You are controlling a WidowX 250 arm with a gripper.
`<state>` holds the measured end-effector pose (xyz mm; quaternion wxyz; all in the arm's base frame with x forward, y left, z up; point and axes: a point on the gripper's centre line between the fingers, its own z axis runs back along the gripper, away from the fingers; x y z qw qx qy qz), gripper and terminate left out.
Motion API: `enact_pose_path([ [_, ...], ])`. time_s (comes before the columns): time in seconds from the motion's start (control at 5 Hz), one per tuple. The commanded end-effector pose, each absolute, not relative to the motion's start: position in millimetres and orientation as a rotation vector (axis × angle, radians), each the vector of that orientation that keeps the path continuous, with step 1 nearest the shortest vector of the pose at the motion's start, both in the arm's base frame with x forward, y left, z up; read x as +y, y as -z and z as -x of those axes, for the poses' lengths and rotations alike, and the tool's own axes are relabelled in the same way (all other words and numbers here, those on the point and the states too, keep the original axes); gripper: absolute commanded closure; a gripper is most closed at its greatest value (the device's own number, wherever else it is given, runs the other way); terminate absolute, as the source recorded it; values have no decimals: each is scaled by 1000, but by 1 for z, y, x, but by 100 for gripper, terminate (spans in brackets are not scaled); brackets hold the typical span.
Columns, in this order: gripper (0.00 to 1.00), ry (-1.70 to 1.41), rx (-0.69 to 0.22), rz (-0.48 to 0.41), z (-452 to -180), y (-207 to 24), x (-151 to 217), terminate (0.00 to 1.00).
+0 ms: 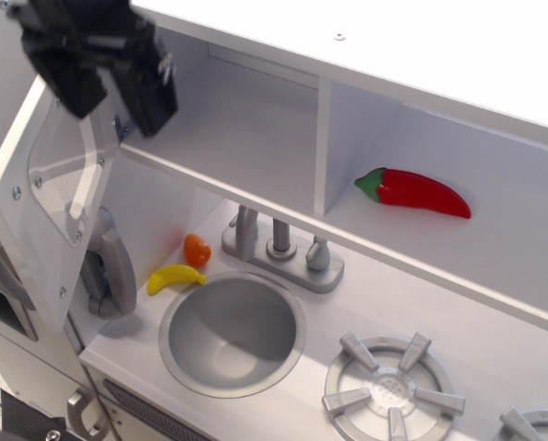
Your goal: Open microwave
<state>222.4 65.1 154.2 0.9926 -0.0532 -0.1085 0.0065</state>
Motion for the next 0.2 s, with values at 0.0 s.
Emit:
enact_pose_path([
  [0.0, 0, -3, -255, 92, -224, -176, 72, 100],
])
